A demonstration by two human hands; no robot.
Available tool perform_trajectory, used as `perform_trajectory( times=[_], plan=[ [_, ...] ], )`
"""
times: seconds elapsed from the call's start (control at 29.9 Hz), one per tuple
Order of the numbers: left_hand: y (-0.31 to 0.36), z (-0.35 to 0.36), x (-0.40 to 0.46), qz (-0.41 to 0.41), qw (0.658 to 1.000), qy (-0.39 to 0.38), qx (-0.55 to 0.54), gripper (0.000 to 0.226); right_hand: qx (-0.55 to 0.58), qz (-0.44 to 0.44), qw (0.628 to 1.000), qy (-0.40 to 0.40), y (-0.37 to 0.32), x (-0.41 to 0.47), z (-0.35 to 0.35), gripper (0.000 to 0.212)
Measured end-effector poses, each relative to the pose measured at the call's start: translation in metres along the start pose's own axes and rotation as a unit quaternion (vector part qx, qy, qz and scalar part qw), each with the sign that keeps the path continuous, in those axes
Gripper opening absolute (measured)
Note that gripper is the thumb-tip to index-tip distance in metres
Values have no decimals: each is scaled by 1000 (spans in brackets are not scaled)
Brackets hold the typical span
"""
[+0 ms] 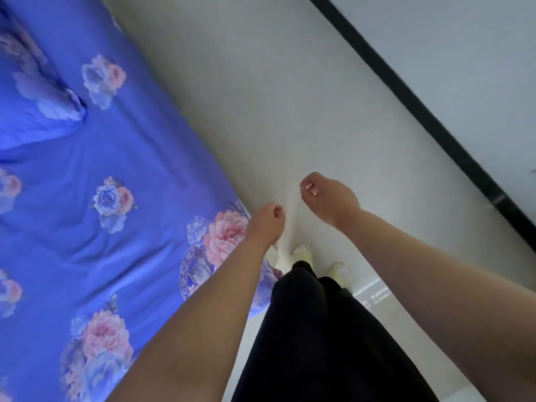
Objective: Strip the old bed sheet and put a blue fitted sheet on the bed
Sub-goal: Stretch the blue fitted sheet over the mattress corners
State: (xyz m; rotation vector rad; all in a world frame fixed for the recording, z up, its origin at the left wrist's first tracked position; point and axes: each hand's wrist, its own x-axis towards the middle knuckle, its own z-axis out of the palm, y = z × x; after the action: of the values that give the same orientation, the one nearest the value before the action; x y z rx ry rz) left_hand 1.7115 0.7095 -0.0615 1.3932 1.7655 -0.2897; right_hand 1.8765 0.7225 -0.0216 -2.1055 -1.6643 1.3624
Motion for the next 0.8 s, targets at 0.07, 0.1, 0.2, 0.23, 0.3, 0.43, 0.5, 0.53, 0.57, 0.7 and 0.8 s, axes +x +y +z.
perform_trajectory(
  times=[0.07,0.1,0.2,0.23,0.3,0.43,0.5,0.53,0.57,0.7,0.8],
  plan=[
    [10,-25,15,-11,999,19,-38,28,-2,-5,1000,-20,-24,21,-18,25],
    [14,-37,21,-10,998,20,-54,29,-4,-4,1000,-31,-35,30,-26,24],
    [21,-83,42,-13,993,24,-117,27,-11,9,999,-32,-73,67,-48,21],
    [23,-94,48,-11,989,31,-142,24,-9,17,999,-31,-81,77,-53,19],
    [29,-137,69,-9,981,58,-183,18,-4,27,999,-38,-110,110,-69,17],
    [52,-243,111,-2,974,109,-199,17,31,25,998,-54,-178,179,-110,13],
    [63,-294,135,5,970,135,-201,16,51,6,997,-52,-213,215,-132,9],
    [69,-319,148,7,968,148,-203,16,64,-2,997,-52,-231,233,-144,7],
    [75,-342,161,6,966,160,-205,16,75,-10,996,-53,-249,251,-156,6],
    [104,-431,221,-11,950,196,-241,17,88,-34,993,-68,-315,342,-204,9],
    [122,-486,265,-47,936,225,-267,18,60,-45,992,-97,-367,414,-236,9]
  ],
)
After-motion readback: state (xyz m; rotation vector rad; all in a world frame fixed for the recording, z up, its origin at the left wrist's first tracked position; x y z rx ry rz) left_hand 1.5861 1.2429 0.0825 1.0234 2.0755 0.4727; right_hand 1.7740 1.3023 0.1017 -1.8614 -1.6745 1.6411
